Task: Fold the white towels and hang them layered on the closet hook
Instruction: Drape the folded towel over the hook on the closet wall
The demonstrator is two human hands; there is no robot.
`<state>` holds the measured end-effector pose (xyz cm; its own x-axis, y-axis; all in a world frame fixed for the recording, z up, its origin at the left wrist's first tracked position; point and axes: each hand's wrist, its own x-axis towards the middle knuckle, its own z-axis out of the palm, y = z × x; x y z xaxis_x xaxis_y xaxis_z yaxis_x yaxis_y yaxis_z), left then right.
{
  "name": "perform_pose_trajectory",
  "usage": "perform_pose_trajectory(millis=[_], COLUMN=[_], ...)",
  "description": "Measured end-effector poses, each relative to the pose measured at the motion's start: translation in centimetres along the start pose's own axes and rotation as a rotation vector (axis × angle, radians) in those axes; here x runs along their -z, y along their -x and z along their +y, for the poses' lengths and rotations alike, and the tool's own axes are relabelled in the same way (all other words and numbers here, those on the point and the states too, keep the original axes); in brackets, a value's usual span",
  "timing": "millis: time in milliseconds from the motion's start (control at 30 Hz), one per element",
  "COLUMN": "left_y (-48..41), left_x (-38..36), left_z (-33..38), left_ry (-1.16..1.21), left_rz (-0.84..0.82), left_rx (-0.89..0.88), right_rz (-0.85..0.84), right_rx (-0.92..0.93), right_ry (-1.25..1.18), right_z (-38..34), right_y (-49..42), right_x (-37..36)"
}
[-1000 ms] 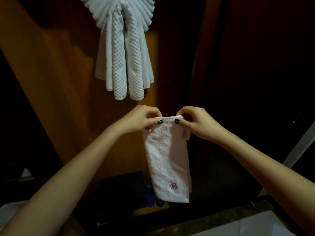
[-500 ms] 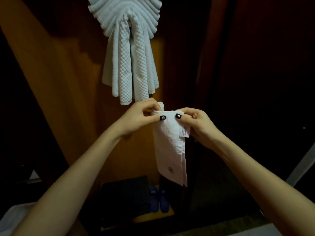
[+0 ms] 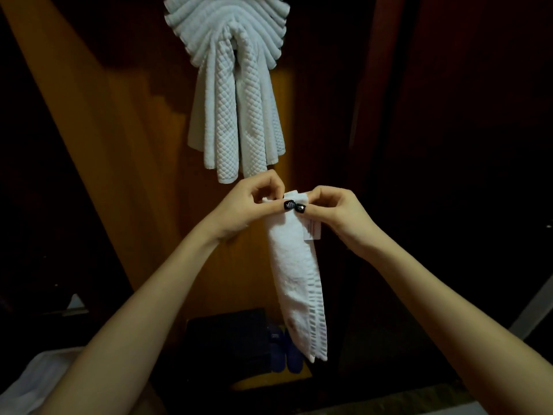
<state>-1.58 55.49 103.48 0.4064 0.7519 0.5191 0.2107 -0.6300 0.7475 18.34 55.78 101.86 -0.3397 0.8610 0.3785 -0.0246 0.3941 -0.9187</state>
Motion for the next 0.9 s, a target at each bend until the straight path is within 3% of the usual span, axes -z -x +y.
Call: perform_pose_trajectory(millis=[200, 300, 400, 567, 667, 900], left_y=[0.3, 0.1, 0.0, 0.6, 0.3, -1.8], left_x=[0.0, -0.4, -1.0, -2.9, -3.7, -4.6], left_z=[0.2, 0.1, -0.7, -1.7, -1.9, -1.7], left_ry=[-0.036, -0.051, 0.015, 0.156, 0.025, -0.076], left_rz=[0.001, 0.081, 0.201, 0.224, 0.214, 0.34], left_rx=[0.032, 0.014, 0.047, 0.01, -0.082, -0.03], right_rz=[0.017, 0.047, 0.114, 0.269, 0.33, 0.402], right_rx=[0.019, 0.033, 0.056, 0.077, 0.066, 0.017], right_ry=[0.101, 0.108, 0.094, 0.041, 0.034, -0.014], right_z=[-0.1, -0.1, 0.0, -0.2, -0.3, 0.6], right_y=[0.0, 0.0, -0.2, -1.0, -1.3, -1.9], right_x=[-0.3, -0.5, -0.7, -0.4, 0.0, 0.8])
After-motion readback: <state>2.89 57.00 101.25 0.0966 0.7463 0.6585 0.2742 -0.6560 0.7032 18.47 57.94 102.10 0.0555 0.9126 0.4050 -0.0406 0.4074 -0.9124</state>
